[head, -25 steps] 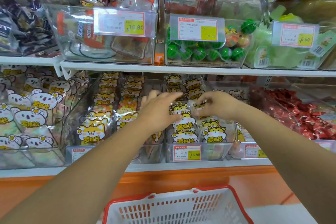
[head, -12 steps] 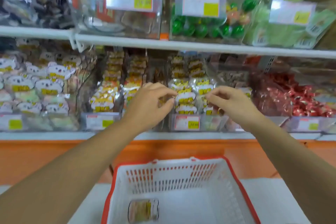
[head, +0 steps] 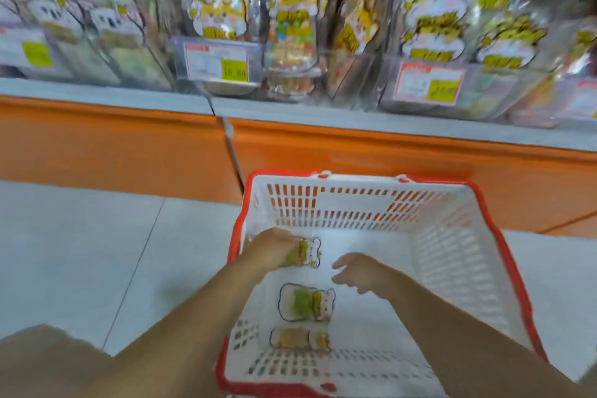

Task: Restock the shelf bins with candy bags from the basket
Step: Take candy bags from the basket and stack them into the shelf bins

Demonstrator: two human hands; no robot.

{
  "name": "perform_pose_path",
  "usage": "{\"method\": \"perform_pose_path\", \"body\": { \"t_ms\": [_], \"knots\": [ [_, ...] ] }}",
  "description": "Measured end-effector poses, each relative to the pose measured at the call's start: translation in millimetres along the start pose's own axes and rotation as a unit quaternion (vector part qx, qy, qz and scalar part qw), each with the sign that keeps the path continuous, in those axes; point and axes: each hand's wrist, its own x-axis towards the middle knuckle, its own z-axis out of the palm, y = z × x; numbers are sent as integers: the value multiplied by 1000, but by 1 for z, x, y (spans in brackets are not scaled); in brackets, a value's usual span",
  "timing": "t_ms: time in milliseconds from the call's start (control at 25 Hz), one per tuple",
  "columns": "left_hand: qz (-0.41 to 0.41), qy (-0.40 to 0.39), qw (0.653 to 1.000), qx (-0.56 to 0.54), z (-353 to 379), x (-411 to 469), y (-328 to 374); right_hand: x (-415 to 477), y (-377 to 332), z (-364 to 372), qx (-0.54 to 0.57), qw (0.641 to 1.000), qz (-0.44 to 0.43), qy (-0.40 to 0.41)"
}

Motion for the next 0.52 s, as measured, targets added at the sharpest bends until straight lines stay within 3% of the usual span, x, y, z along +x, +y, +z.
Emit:
{"method": "perform_pose_path", "body": {
  "t_ms": [120, 280, 400, 520],
  "knots": [
    [-52, 10, 998, 23, 24, 35, -21, 33, 25, 33, 24, 999, 35, -4],
    [-132, 20, 990, 47, 41, 63, -31, 51, 37, 53, -83, 996, 15, 38],
    [-161, -31, 980, 112, 50, 69, -36, 53, 38, 60, -156, 986, 19, 49],
    [-157, -52, 971, 176, 56, 70, -46, 51, 35, 55, -163, 984, -38, 63]
  ]
}}
